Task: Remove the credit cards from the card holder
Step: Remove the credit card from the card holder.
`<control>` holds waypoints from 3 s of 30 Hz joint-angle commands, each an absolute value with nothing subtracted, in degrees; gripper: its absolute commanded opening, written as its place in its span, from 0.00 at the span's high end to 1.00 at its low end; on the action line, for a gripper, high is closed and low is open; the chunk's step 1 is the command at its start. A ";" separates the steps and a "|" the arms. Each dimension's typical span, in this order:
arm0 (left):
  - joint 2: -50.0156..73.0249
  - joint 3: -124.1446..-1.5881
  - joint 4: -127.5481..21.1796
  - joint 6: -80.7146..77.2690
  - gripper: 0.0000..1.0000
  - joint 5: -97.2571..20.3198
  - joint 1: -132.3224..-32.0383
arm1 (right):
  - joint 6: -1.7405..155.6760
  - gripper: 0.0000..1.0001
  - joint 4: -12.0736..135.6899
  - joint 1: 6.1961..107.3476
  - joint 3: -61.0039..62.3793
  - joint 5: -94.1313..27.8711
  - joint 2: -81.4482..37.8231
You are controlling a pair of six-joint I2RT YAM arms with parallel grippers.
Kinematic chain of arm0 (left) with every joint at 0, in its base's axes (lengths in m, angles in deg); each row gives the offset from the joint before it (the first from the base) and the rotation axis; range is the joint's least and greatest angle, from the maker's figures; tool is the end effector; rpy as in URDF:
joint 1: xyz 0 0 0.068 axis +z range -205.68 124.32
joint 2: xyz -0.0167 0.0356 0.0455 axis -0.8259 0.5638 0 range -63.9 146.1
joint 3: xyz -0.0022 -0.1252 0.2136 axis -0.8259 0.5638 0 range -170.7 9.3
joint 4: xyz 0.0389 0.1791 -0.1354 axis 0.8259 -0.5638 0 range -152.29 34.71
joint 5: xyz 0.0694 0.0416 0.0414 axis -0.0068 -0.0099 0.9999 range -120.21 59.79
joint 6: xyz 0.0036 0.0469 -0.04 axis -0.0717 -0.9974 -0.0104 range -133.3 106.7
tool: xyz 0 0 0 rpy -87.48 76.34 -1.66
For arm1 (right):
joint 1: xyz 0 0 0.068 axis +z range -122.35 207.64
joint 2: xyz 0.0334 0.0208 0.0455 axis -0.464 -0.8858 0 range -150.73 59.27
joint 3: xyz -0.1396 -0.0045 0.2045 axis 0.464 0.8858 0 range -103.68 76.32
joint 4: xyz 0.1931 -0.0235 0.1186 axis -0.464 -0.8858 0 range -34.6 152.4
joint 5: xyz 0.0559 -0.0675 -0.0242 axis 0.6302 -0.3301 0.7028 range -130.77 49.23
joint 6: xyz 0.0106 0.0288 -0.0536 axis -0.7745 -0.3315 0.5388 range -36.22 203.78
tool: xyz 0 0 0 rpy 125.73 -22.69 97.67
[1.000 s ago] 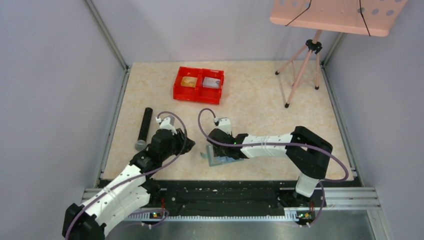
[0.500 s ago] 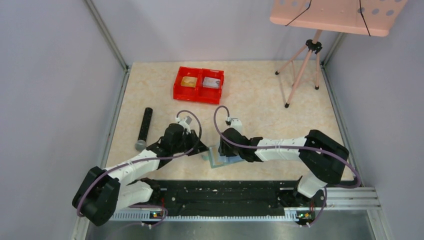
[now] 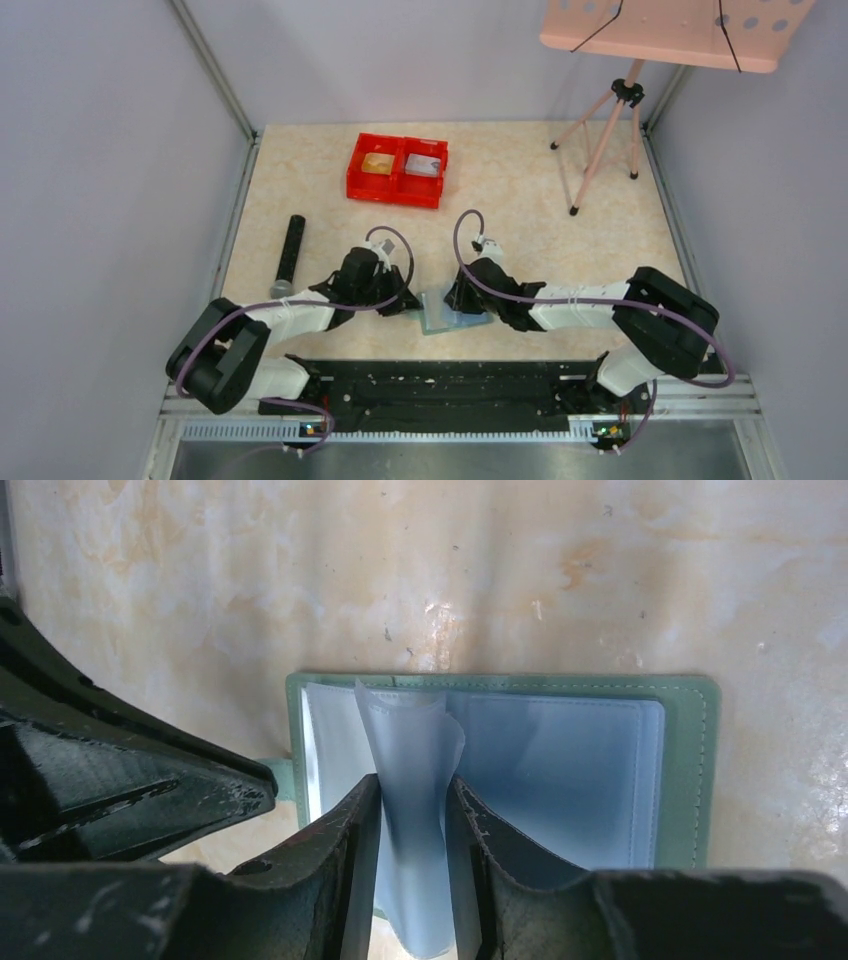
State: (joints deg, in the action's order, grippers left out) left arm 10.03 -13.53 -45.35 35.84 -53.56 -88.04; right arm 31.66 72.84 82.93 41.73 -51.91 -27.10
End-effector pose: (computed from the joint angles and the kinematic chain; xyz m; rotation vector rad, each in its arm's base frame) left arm 0.1759 -0.1332 0.1404 -0.1333 2.5185 -1.1373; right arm 0.1618 0.2178 0.1450 0.0394 2.3927 0.7331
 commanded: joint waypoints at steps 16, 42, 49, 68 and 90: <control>18.11 -19.61 -44.69 32.58 0.90 -50.39 -88.72 | 32.86 0.51 57.68 81.35 39.99 -62.08 -16.89; 8.51 -14.43 -48.88 33.67 0.95 -51.16 -88.64 | 36.93 0.36 57.14 88.64 27.06 -57.60 -28.20; 10.05 -11.45 -47.27 34.63 1.00 -49.71 -88.68 | 37.62 0.28 49.72 91.51 21.66 -64.48 -34.57; 9.21 -10.41 -48.73 34.80 1.00 -46.79 -88.69 | 36.81 0.27 44.56 93.37 16.91 -67.76 -42.43; 9.09 -11.00 -50.97 34.38 1.00 -45.07 -88.62 | 37.07 0.49 44.16 93.96 18.98 -70.62 -38.72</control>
State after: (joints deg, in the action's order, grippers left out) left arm 9.35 -11.25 -49.09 35.06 -48.71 -88.67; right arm 37.11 44.08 93.16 18.15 -69.59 -41.42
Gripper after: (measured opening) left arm 0.011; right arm 0.522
